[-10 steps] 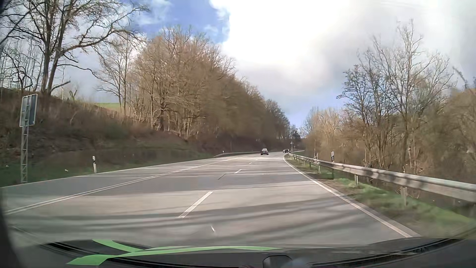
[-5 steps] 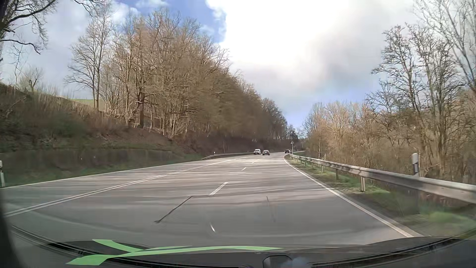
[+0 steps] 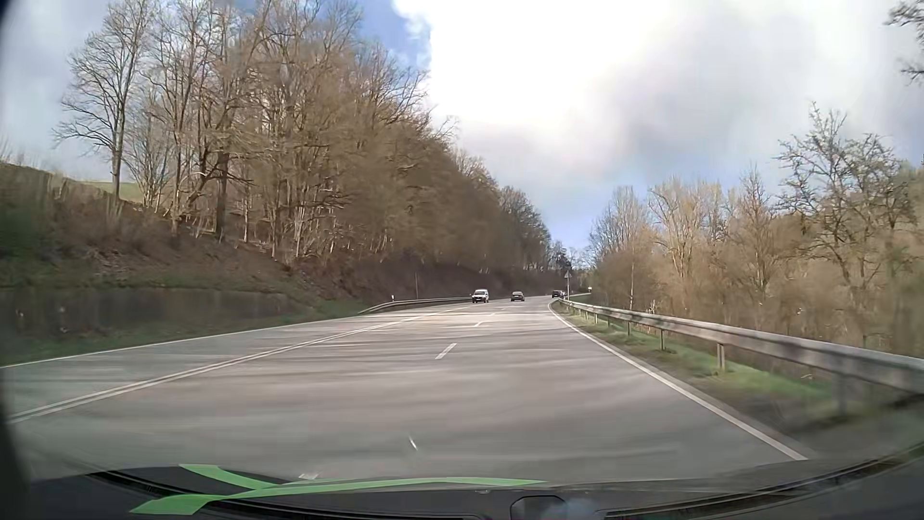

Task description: Follow the waypoints while adhering to traffic rules and regulations

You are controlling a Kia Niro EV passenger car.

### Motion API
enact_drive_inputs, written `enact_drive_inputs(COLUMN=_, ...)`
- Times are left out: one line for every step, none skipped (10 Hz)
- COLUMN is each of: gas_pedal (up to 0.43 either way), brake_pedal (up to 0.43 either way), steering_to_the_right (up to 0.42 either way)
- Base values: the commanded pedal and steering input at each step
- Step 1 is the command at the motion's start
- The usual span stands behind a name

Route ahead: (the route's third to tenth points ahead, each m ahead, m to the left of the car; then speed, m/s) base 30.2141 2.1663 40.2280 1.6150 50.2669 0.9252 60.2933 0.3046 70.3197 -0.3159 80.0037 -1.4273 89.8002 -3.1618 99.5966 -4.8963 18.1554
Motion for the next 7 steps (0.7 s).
enact_drive_inputs(gas_pedal=0.287, brake_pedal=0.000, steering_to_the_right=0.008)
enact_drive_inputs(gas_pedal=0.287, brake_pedal=0.000, steering_to_the_right=0.007)
enact_drive_inputs(gas_pedal=0.287, brake_pedal=0.000, steering_to_the_right=0.008)
enact_drive_inputs(gas_pedal=0.287, brake_pedal=0.000, steering_to_the_right=0.008)
enact_drive_inputs(gas_pedal=0.287, brake_pedal=0.000, steering_to_the_right=0.007)
enact_drive_inputs(gas_pedal=0.287, brake_pedal=0.000, steering_to_the_right=0.008)
enact_drive_inputs(gas_pedal=0.287, brake_pedal=0.000, steering_to_the_right=0.008)
